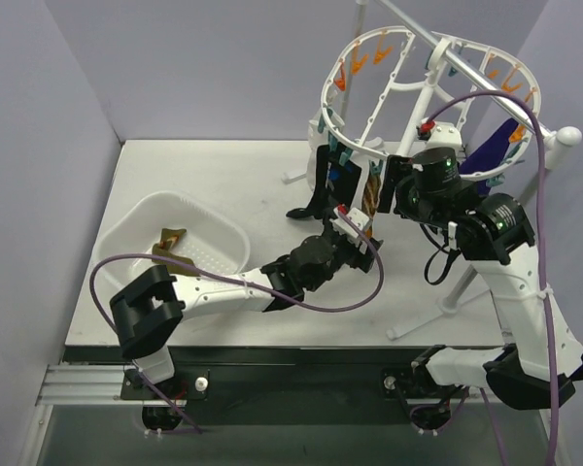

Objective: Remove the socks clipped to the hanger

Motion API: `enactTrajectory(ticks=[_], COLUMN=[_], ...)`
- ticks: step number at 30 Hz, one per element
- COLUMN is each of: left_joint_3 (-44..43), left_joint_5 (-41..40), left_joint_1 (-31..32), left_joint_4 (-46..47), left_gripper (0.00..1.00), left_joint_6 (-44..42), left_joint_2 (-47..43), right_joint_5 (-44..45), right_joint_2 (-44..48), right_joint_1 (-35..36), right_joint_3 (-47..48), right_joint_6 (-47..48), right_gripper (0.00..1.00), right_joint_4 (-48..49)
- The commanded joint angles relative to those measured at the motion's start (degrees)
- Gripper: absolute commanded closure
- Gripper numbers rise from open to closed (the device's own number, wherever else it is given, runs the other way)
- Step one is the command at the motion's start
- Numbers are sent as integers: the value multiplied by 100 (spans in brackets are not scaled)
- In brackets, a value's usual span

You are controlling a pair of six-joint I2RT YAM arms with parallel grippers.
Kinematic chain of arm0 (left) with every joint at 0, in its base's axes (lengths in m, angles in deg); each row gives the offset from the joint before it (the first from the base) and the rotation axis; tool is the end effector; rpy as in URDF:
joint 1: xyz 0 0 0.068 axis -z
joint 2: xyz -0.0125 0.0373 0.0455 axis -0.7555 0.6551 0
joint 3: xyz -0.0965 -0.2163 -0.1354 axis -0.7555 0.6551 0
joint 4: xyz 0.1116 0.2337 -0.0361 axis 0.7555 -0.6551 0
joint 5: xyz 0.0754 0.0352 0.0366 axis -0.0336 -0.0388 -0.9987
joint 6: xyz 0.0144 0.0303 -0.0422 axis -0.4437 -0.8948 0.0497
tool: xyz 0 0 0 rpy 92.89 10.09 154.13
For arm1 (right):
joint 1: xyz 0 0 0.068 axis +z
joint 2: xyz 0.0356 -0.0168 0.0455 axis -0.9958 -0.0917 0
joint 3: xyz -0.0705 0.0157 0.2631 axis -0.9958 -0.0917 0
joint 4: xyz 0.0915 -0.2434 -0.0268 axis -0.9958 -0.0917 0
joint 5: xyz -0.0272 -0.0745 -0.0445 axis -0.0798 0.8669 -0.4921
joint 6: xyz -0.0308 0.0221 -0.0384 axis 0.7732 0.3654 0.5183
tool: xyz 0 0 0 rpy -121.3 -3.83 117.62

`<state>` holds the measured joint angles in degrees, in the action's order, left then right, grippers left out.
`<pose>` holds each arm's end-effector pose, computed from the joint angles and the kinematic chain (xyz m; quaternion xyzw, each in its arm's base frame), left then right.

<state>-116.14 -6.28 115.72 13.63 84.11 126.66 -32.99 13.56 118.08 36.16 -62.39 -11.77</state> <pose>0.1673 -0.3557 0.2954 0.2462 0.6618 -0.3040 0.6395 0.1894 0.1097 0.4968 0.0229 0.8242 0.1265 0.5515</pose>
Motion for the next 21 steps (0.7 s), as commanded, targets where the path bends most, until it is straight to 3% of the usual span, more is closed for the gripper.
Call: enactTrajectory(ticks=[1, 8, 15, 16, 21], left_joint_3=[-736, -1369, -1529, -1485, -1187], left_joint_5=[-467, -704, -511, -485, -37], left_joint_1=[-12, -144, -232, -232, -179], left_joint_4=[493, 388, 71, 54, -139], left_gripper=[13, 31, 71, 82, 97], left_joint_6=[-459, -451, -469, -460, -267], left_joint_2=[403, 1105, 1195, 1099, 668], right_joint_5=[-183, -403, -544, -570, -649], right_joint_2=[237, 501, 589, 589, 519], right_joint_1=[-21, 32, 120, 129, 155], right_joint_3=[-138, -297, -279, -270, -113], right_joint_6=[-156, -367, -446, -463, -499], right_gripper=[35, 35, 35, 36, 36], right_joint_4=[-119, -128, -128, -136, -145])
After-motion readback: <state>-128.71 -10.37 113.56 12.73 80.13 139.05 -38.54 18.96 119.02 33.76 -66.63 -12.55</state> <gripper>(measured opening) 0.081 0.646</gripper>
